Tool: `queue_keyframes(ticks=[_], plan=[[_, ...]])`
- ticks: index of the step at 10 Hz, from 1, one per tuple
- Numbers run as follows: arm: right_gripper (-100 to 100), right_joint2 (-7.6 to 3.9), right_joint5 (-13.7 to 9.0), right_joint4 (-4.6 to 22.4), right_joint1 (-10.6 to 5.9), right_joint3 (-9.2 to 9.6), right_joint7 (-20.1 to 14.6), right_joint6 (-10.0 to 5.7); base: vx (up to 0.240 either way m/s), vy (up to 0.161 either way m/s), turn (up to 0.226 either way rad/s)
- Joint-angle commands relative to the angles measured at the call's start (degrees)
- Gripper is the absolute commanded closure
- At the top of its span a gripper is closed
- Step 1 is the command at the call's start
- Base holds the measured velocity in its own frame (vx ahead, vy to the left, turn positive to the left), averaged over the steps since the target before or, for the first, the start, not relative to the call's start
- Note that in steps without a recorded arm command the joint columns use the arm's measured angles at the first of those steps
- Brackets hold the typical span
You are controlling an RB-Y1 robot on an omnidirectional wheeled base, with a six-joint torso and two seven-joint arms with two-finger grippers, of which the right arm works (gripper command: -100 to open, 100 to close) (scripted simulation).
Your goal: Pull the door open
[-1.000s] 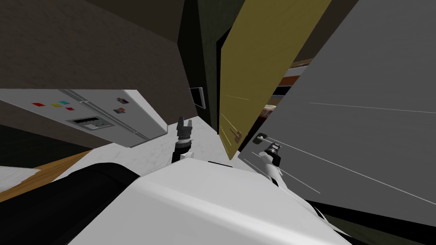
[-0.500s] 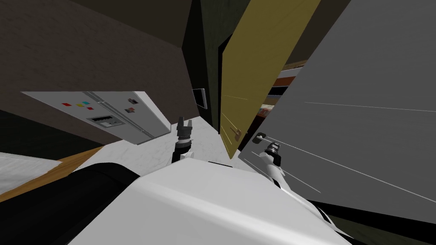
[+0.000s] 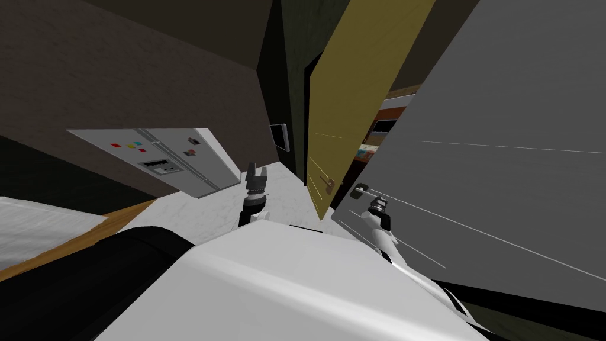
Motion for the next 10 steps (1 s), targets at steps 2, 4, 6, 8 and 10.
queue_keyframes(ticks=[2,4,6,8,10], plan=[[100,-0.52,0.89,0.91,-0.61,2.27,-2.95,-0.01,-0.06,-0.029,0.089],[100,-0.77,1.26,1.05,-0.7,3.17,-4.22,0.18,-0.051,-0.029,0.035],[100,-1.18,1.88,1.28,-0.89,4.72,-6.38,0.5,-0.055,-0.027,0.067],[100,-1.47,2.38,1.47,-1.08,5.98,-8.11,0.75,-0.052,-0.029,0.072],[100,-2.32,2.23,2.55,-1.0,5.48,-8.3,0.01,-0.027,-0.023,0.003]])
